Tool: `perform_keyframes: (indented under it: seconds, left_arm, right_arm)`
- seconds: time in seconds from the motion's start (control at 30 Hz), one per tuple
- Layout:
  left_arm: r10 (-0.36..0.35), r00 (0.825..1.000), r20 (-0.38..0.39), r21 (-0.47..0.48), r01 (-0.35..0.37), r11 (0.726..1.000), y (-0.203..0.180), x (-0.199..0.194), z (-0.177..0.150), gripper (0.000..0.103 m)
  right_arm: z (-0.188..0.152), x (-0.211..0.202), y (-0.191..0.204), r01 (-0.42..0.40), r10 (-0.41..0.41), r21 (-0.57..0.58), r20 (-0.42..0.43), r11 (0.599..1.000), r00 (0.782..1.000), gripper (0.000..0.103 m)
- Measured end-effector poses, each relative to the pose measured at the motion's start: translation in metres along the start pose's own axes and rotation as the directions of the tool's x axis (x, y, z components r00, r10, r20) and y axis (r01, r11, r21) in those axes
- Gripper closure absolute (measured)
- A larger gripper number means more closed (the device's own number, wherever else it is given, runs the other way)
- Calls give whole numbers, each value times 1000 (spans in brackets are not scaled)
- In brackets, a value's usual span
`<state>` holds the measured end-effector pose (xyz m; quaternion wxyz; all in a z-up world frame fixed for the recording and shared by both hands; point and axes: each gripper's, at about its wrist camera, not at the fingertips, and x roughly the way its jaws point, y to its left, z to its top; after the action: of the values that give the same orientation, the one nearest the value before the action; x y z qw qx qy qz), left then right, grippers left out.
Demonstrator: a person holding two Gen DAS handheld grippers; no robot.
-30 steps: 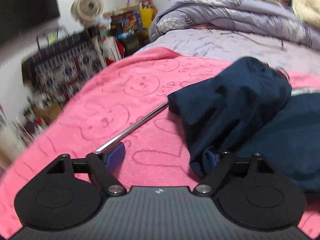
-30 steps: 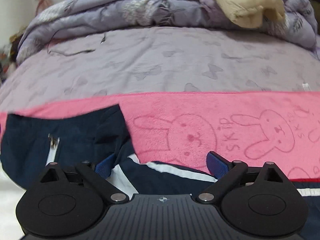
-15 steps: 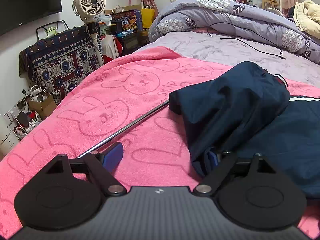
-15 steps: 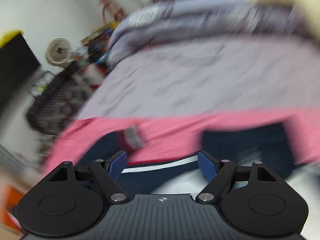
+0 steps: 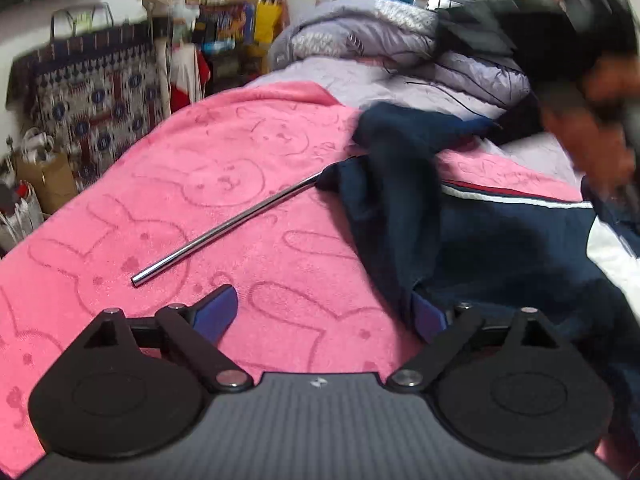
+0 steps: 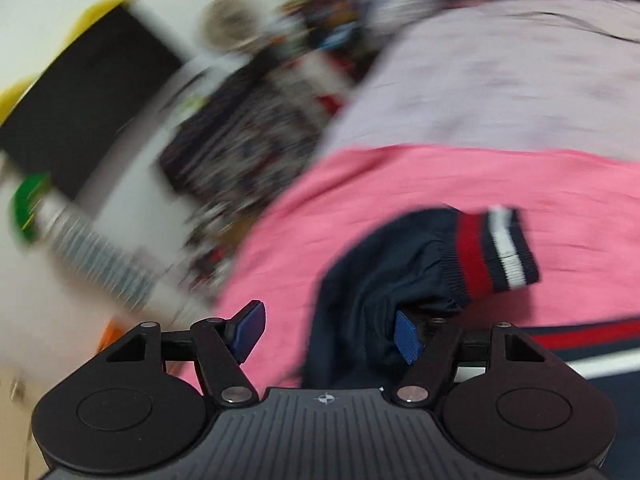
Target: Fold clothes
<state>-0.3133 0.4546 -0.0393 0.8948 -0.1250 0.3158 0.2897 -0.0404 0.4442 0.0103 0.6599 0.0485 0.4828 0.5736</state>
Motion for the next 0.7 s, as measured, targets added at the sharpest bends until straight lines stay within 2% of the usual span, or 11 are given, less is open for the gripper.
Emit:
perform_keyframes:
  seconds: [0.07, 0.17, 0.27, 0.33, 0.4, 0.47, 0.53, 0.57, 0.63, 0.67, 0.7]
  left_arm:
    - [36, 999, 3, 46, -36, 998, -8, -6, -2, 10]
    - [49, 999, 2, 26, -49, 998, 1, -13, -5, 10]
    - [60, 998, 2, 1, -60, 998, 12, -20, -8, 10]
    - [68, 998, 1, -15, -68, 998, 19, -24, -10, 10]
    - [100, 995, -2, -9, -100, 995, 23, -27, -11, 10]
    - [116, 993, -3, -4, -116, 993, 27, -32, -12, 10]
    - [134, 991, 12, -12, -134, 991, 32, -39, -9, 10]
    - [145, 989, 29, -24, -144, 989, 36, -44, -6, 10]
    - [167, 984, 63, -49, -164, 985, 43, -54, -1, 10]
    - [179, 981, 80, -61, -174, 983, 46, -59, 2, 10]
    - [190, 977, 96, -74, -183, 980, 50, -64, 5, 10]
  right_arm:
    - [0, 15, 32, -79, 76, -60, -51, 995, 996, 28]
    - [-2, 32, 67, -213, 195, -117, -150, 970, 969, 26]
    - [-6, 34, 89, -268, 231, -187, -201, 945, 952, 24]
    - [-8, 20, 88, -305, 269, -196, -188, 932, 945, 24]
    - [-5, -1, 75, -301, 282, -169, -127, 939, 951, 23]
    - [-3, -22, 60, -166, 163, -199, -31, 966, 986, 23]
    - [-7, -32, 50, 71, -61, -294, 42, 953, 997, 31]
    - [-14, -28, 50, 187, -180, -372, 53, 909, 982, 38]
    - [-38, -15, 51, 298, -322, -527, 48, 796, 946, 42]
    - [-51, -8, 53, 322, -368, -592, 44, 739, 929, 46]
    - [-67, -2, 55, 292, -365, -638, 18, 712, 931, 46]
